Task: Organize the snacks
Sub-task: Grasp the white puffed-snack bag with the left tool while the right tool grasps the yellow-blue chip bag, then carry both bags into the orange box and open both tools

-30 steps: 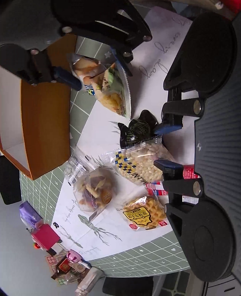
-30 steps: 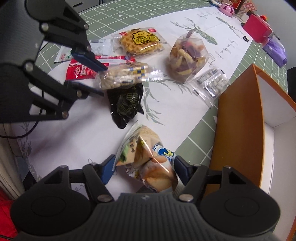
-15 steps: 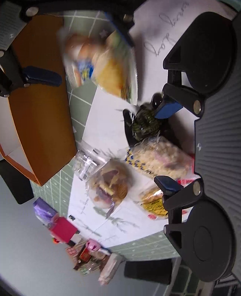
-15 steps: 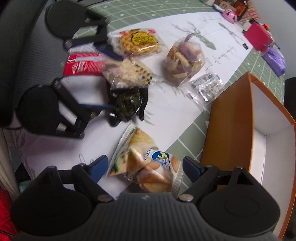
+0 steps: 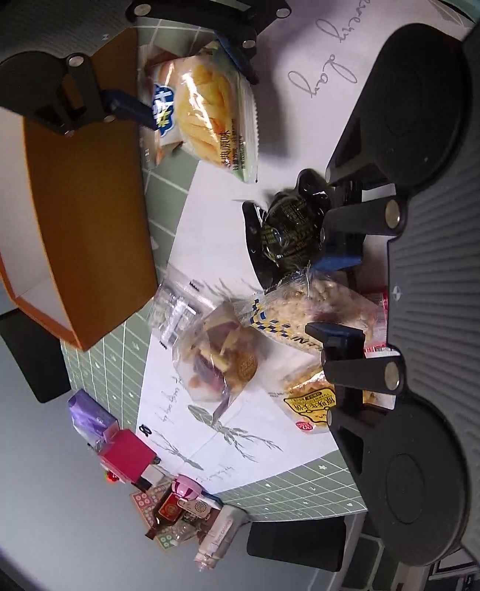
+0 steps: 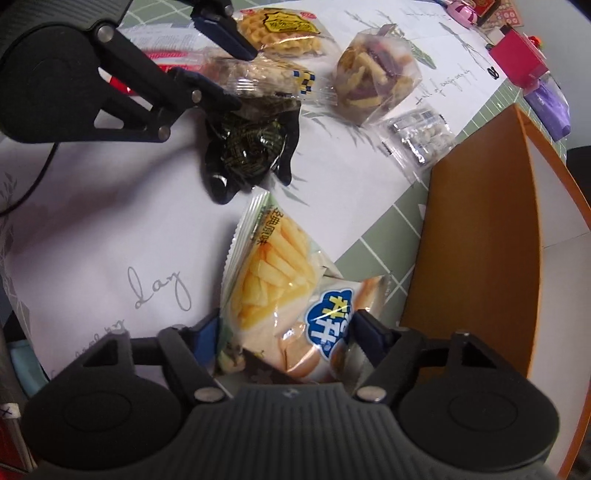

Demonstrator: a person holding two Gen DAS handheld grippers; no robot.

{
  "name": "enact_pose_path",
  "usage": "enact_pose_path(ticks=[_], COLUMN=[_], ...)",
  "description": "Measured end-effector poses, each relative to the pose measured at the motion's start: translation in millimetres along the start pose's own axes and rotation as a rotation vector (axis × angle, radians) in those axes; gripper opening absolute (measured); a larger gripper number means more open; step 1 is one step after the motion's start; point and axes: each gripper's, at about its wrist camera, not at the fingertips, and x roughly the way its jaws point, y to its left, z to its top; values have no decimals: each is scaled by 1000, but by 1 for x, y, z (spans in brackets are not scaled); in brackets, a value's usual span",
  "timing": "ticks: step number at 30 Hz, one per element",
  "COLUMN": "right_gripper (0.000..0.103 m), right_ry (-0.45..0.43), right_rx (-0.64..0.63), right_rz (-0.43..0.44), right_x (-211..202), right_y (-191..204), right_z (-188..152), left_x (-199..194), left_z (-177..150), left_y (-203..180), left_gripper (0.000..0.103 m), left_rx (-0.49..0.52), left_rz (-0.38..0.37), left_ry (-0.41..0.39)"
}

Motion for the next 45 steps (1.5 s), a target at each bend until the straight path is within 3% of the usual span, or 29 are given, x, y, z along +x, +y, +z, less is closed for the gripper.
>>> enact_pose_path(ticks=[5,13,21,33,39,45], right_gripper=[62,60,59,59,59,59], right_ry=[-23,-76,-128,-250,-244,-221], right_rx=[4,-3,-18,6,64,134], right_rz=[-4,-19,-55,-195,-270,-293], right_x=[-12,-38,-69,-142,-156,-150], right_y=[-1,-5,-15,-54,-86,-110], right_z=[4,10,13,1,-13,-35], left_x=[-9,-26,-48,-82,-91,-86], left_z=[5,18,39,96,129,159], left_y=[10,19,14,32,28,14], left_gripper=[23,22,22,22,22,22], left_rx=[-14,-29,125,201,202,198], left_rz=[1,-21,34,132,138,109], left_ry=[-2,36,38,-80,-155,-212])
